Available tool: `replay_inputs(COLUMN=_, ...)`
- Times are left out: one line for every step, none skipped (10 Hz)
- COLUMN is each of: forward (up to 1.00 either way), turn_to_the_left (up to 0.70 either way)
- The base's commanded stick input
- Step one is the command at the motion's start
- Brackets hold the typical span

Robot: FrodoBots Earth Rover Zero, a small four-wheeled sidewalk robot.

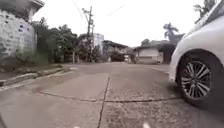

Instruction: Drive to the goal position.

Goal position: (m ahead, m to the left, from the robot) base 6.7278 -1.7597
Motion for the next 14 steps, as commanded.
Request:
replay_inputs(forward=0.85, turn_to_the_left=0.01)
replay_inputs(forward=0.85, turn_to_the_left=0.01)
replay_inputs(forward=0.85, turn_to_the_left=0.01)
replay_inputs(forward=0.85, turn_to_the_left=0.01)
replay_inputs(forward=0.85, turn_to_the_left=0.01)
replay_inputs(forward=0.85, turn_to_the_left=-0.12)
replay_inputs(forward=0.85, turn_to_the_left=-0.32)
replay_inputs(forward=0.85, turn_to_the_left=-0.33)
replay_inputs(forward=0.85, turn_to_the_left=-0.33)
replay_inputs(forward=0.85, turn_to_the_left=-0.33)
replay_inputs(forward=0.85, turn_to_the_left=-0.33)
replay_inputs(forward=0.85, turn_to_the_left=-0.19)
replay_inputs(forward=0.85, turn_to_the_left=-0.05)
replay_inputs(forward=0.85, turn_to_the_left=0.01)
